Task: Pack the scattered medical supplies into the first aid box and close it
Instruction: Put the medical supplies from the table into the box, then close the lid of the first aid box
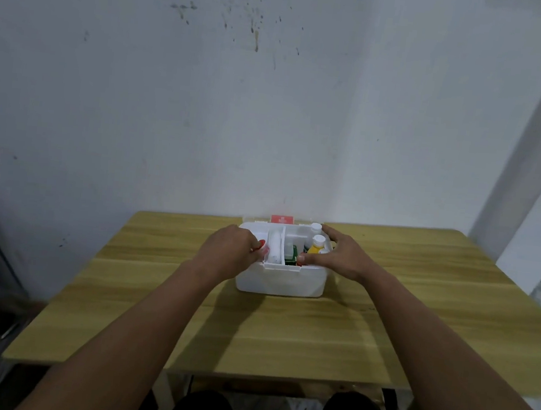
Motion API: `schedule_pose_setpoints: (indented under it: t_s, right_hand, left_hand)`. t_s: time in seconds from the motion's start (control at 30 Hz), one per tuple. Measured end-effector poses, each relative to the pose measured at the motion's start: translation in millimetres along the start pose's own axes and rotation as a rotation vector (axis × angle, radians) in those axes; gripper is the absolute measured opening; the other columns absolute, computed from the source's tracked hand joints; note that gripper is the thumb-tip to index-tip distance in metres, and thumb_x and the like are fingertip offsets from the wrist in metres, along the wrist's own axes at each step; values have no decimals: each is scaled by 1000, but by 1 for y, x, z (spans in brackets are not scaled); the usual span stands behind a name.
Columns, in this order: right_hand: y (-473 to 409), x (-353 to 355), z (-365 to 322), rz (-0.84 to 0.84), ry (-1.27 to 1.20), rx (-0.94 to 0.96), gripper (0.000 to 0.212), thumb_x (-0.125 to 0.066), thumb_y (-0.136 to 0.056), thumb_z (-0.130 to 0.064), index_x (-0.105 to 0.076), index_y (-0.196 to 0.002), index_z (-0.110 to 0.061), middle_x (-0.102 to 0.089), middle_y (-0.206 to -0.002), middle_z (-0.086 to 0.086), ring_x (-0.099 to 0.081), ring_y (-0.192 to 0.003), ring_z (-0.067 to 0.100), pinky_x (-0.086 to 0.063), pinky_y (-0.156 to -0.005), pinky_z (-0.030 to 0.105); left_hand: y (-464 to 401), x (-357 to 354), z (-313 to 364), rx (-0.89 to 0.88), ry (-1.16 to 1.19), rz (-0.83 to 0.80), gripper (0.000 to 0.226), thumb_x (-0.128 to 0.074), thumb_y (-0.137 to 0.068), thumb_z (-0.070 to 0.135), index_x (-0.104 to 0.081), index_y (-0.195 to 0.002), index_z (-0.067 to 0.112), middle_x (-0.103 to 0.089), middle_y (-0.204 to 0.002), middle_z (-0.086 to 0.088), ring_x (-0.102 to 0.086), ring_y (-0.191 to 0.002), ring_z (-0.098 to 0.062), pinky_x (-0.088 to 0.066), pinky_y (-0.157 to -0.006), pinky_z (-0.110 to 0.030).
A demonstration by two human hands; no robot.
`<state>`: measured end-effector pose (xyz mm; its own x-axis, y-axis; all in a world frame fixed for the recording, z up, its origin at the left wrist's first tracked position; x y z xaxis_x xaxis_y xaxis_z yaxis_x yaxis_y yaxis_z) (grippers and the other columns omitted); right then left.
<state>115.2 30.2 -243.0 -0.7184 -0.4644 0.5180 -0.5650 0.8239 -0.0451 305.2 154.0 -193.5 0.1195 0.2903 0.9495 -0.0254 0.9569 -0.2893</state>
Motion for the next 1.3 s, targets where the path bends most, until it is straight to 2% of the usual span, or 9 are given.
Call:
schedule_pose_setpoints:
  t_s: [0.1,0.2,0.27,0.7,0.87,1.0,1.1,1.17,1.3]
  right_hand:
    - [0,0,-1,-1,-4,3,106,-96,-47,-66,-57,-142,-39,-70,-128,-16,-67,-117,9,-54,-104,41]
    - [0,1,0,1,-2,1,110,-96,-46,-67,-55,-144,-38,-68,-132,-14,-66,-119,11,-54,-105,42]
    - [0,1,0,5,2,4,112,-95,-47,-68,-53,-146,-37,-66,-136,-14,-65,-122,12,-53,-106,42]
    - [1,3,-4,7,7,27,102,-95,-59,-55,-53,-149,-31,-65,-135,-11,-62,-121,12,-52,-100,32]
    - [0,4,-3,22,13,16,107,-95,-53,-62,-54,-148,-32,-65,-137,-12,-61,-122,7,-51,-107,36]
    - [-1,7,-2,36,-4,-5,110,-91,-58,-62,-48,-153,-25,-58,-147,-4,-57,-127,14,-52,-103,35]
    - [-7,16,7,82,-63,-93,125,-79,-54,-82,-40,-157,-22,-53,-150,6,-58,-130,26,-55,-102,51]
    - [-13,22,14,126,-154,-166,109,-73,-69,-78,-42,-156,-20,-55,-149,9,-61,-126,28,-57,-97,50]
    - [-31,30,30,179,-280,-289,94,-60,-70,-89,-59,-140,-25,-66,-135,2,-63,-121,27,-46,-108,57]
  left_hand:
    - [2,4,-4,27,48,60,34,-59,-100,42,-74,-77,22,-53,-64,7,-55,-71,-22,-32,-58,-31]
    - [1,7,-9,87,134,121,20,-68,-94,42,-81,-92,27,-74,-90,7,-66,-90,-17,-51,-70,-35]
    - [-1,7,-12,134,191,131,19,-73,-91,40,-80,-101,25,-75,-100,7,-65,-96,-15,-52,-76,-34]
    - [-14,4,-11,126,185,17,12,-79,-83,27,-72,-87,19,-71,-88,6,-64,-83,-15,-56,-71,-34]
    - [-17,-2,-8,104,127,-15,8,-75,-85,21,-75,-92,18,-67,-86,7,-65,-85,-16,-54,-71,-30]
    - [-19,-1,-21,136,270,9,16,-76,-85,28,-79,-97,19,-72,-96,8,-66,-88,-10,-51,-70,-24]
    - [-19,10,-44,260,389,196,17,-71,-90,31,-78,-101,21,-71,-102,9,-65,-91,-7,-50,-72,-23]
    - [-21,6,-64,389,485,257,23,-68,-94,32,-75,-112,19,-70,-111,6,-65,-99,-11,-52,-83,-29]
    - [-30,-32,-100,724,852,134,43,-65,-98,42,-67,-129,12,-70,-124,-5,-66,-108,-24,-54,-96,-40]
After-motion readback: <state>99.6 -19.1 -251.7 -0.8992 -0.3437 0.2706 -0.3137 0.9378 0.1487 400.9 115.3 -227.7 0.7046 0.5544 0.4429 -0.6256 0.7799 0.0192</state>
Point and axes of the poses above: each hand's wrist, its own y-axis away from the middle knuckle, its own x-axis out of the back of the hand, z = x × y, the point moved 9 cm from there along -y, towards the middle knuckle
